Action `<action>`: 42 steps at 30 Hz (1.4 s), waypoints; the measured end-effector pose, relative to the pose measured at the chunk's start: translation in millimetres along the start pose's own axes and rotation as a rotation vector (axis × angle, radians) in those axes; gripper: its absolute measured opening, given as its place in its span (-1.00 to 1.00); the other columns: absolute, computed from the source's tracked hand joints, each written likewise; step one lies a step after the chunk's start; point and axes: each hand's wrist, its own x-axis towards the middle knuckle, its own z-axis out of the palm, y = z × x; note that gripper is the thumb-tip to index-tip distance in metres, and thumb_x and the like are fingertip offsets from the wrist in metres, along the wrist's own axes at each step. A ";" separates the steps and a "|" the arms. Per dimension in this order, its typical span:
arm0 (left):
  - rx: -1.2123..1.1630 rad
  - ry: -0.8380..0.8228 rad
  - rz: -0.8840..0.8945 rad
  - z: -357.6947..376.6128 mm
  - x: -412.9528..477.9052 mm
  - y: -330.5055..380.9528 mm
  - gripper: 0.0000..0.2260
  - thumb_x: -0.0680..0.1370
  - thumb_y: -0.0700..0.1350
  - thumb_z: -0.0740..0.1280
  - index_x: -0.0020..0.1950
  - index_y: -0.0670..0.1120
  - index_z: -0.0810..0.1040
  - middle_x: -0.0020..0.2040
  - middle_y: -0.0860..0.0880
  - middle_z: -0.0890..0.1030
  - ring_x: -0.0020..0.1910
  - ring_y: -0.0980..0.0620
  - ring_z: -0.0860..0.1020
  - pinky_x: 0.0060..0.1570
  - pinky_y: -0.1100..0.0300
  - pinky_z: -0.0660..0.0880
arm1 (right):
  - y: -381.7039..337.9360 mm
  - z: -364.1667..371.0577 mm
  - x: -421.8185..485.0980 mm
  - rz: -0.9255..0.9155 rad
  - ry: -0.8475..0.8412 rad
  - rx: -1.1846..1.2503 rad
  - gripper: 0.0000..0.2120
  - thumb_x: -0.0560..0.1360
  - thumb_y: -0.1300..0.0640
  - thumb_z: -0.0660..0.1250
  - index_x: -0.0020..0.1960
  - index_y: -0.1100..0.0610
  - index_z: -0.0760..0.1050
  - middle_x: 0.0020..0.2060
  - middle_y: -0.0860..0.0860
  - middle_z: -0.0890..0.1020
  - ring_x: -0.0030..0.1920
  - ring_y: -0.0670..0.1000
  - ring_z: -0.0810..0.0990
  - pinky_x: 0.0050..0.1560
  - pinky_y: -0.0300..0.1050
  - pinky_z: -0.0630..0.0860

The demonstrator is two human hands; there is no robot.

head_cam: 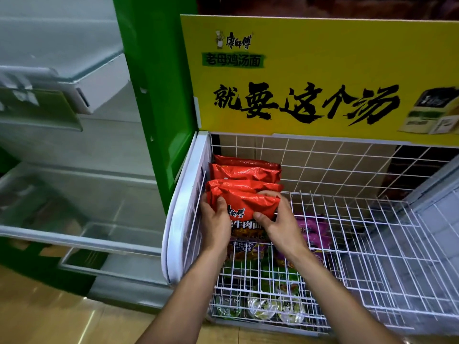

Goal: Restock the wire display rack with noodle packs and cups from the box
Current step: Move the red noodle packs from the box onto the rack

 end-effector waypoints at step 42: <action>0.247 -0.235 0.132 10.7 -124.8 -30.9 -0.48 0.63 -0.08 0.34 0.53 0.09 0.23 0.49 -0.04 0.29 0.42 -0.04 0.35 0.41 -0.01 0.33 | 9.1 -68.8 -111.2 0.108 0.011 -0.055 -0.73 0.61 0.15 0.35 0.29 -0.04 0.51 0.22 -0.14 0.56 0.14 -0.10 0.60 0.19 0.08 0.62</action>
